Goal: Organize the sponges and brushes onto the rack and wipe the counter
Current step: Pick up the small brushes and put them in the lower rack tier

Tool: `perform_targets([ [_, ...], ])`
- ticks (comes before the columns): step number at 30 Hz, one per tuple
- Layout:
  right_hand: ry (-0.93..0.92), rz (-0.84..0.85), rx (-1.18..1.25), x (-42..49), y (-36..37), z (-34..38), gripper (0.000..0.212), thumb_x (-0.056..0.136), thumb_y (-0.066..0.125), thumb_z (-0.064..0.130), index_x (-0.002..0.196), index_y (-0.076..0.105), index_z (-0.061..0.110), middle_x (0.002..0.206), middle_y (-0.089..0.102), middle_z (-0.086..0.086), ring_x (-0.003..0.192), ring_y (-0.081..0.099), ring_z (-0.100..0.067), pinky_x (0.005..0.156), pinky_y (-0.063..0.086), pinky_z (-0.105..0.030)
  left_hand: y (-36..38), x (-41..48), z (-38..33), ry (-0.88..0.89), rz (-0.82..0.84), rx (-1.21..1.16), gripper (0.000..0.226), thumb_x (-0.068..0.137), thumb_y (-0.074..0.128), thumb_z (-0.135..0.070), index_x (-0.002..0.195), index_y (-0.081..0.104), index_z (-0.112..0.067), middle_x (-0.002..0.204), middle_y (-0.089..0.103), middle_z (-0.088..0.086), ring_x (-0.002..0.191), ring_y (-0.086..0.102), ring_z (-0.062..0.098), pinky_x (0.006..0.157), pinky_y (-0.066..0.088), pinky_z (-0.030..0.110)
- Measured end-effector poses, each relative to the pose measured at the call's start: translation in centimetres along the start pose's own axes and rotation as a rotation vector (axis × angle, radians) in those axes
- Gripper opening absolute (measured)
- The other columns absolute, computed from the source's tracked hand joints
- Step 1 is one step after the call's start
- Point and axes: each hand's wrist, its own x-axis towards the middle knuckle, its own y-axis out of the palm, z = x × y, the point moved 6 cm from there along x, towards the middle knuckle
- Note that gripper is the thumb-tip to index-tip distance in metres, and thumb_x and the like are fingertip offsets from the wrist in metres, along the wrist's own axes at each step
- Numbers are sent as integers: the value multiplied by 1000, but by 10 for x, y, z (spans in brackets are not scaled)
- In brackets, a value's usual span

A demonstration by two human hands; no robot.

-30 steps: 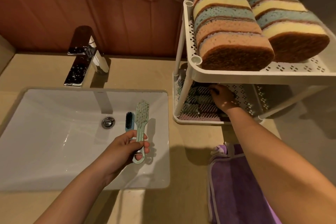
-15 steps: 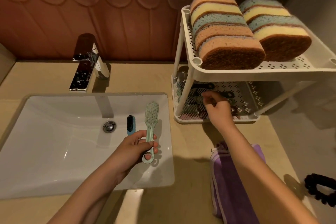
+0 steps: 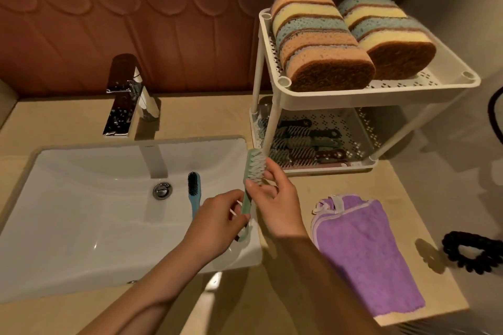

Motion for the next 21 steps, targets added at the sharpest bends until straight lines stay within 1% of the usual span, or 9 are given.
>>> perform_targets([
  [3,-23,-88,33,0,-8,-3,47,82,68,30,121,48,46,118,57,8,101,63,-15,92,51,-47,6,-1,-8,68,4,114,7,85,62,-26,84,55,-26,71,64,-6,65,63,7,68,51,33],
  [6,-29,-145,85,3,-18,-4,39,81,68,30,101,52,58,114,60,7,97,65,-19,89,52,-49,11,2,-17,149,43,187,14,86,61,-35,85,53,-24,76,64,-9,73,62,9,70,51,35],
  [8,-34,-158,106,5,-25,-4,37,83,67,23,102,56,53,111,61,3,96,66,-21,88,53,-49,13,7,-19,169,92,190,16,89,56,-41,85,56,-25,82,64,-9,77,61,10,73,51,36],
  [10,-40,-168,95,9,-37,-3,34,84,66,16,110,60,37,109,61,0,96,65,-24,87,54,-46,14,16,-17,147,104,151,23,91,50,-42,91,62,-23,91,65,-6,81,60,10,78,50,37],
  [12,-57,-203,56,16,-52,-1,35,84,66,13,116,59,24,111,60,-2,97,64,-23,84,55,-33,9,27,-18,120,60,89,24,92,51,-40,105,59,-22,108,62,-1,90,58,9,83,48,31],
  [14,-80,-258,-4,25,-70,1,32,84,67,13,113,58,19,114,58,-3,94,62,-15,74,51,-14,0,40,-25,101,-30,13,41,90,56,-37,126,47,-21,126,52,3,108,52,12,90,41,26],
  [16,-96,-297,-96,39,-86,1,30,83,68,13,111,59,15,109,58,-4,90,60,-12,66,46,-3,-11,54,-38,97,-139,-46,59,89,59,-35,139,32,-21,140,41,4,126,41,18,102,37,32],
  [19,-126,-305,-332,70,-107,0,28,84,67,17,111,61,12,104,63,-9,87,60,-15,65,45,-5,-15,76,-63,152,-199,-69,58,89,58,-34,139,32,-24,143,41,1,130,39,19,106,37,42],
  [21,-119,-298,-499,93,-120,1,31,85,66,19,114,62,9,106,65,-11,93,61,-20,77,50,-21,-12,86,-71,187,-195,-82,39,93,53,-31,128,43,-20,127,55,1,116,51,19,95,45,42],
])
